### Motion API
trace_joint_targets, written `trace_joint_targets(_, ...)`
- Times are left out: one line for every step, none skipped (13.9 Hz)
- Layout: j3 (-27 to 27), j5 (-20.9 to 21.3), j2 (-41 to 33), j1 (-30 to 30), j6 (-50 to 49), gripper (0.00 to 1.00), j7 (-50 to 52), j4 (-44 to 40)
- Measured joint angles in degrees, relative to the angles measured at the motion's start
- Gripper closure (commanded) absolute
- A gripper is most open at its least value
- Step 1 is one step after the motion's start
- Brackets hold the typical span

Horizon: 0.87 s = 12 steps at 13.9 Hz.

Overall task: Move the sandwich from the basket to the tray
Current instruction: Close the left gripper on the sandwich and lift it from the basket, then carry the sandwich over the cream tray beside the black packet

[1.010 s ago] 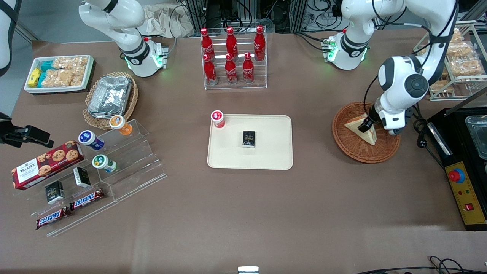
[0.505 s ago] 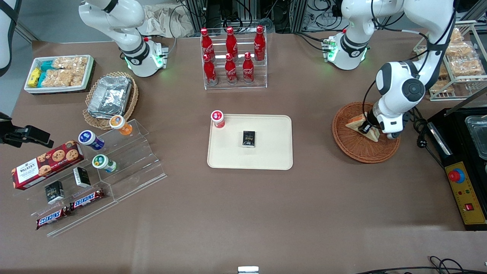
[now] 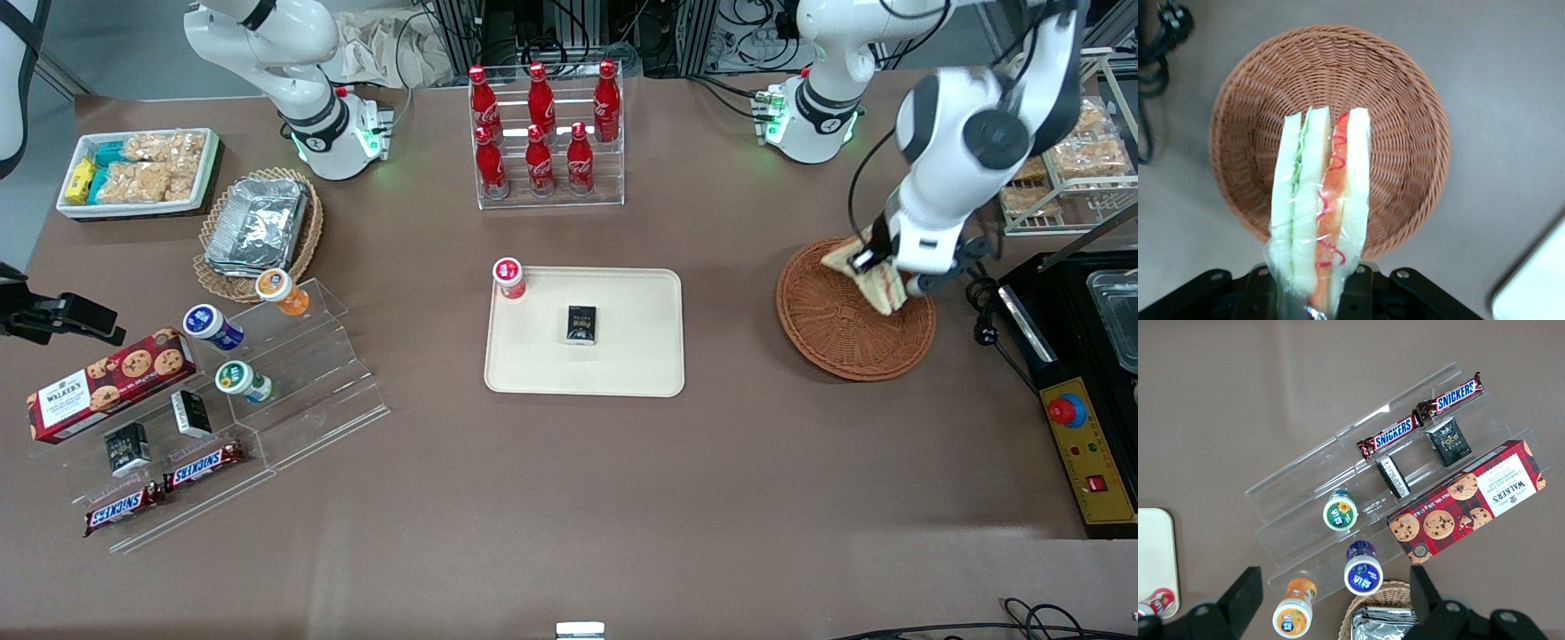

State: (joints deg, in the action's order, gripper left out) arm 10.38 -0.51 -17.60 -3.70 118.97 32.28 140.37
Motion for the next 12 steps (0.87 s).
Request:
trace_joint_targets(-0.17,-1.07,-2.2,-0.01,-3.93,1.0,-5.06,-1.91)
trace_joint_targets(-0.3,-1.85,-3.62,-0.03,-8.32,1.0,-10.14,-4.81)
trace_joint_targets(-0.29,-2.15,-4.05,-0.01,-13.09,1.0,-14.77,-8.81)
trace_joint_targets(-0.2,-2.35,-3.63,0.15,-17.34,1.0,-18.73,-13.04)
trace_joint_targets(-0.11,-2.81,-2.71,0.85,-20.39,1.0,-21.64,-17.0)
trace_joint_targets(0.04,-3.53,-1.45,2.32,-22.12,1.0,-23.21,-20.04)
trace_joint_targets(0.34,-4.03,-0.09,4.33,-22.77,1.0,-23.56,-21.91)
trace_joint_targets(0.85,-4.52,1.15,6.26,-22.81,1.0,-23.56,-22.9)
trace_joint_targets(1.56,-5.47,2.32,8.02,-22.8,1.0,-23.56,-23.58)
trace_joint_targets(2.63,-6.18,3.5,9.53,-22.79,1.0,-23.38,-24.22)
trace_joint_targets(4.33,-6.49,4.88,10.52,-22.74,1.0,-22.04,-25.1)
trace_joint_targets(6.49,-6.53,6.55,11.01,-22.69,1.0,-19.29,-26.14)
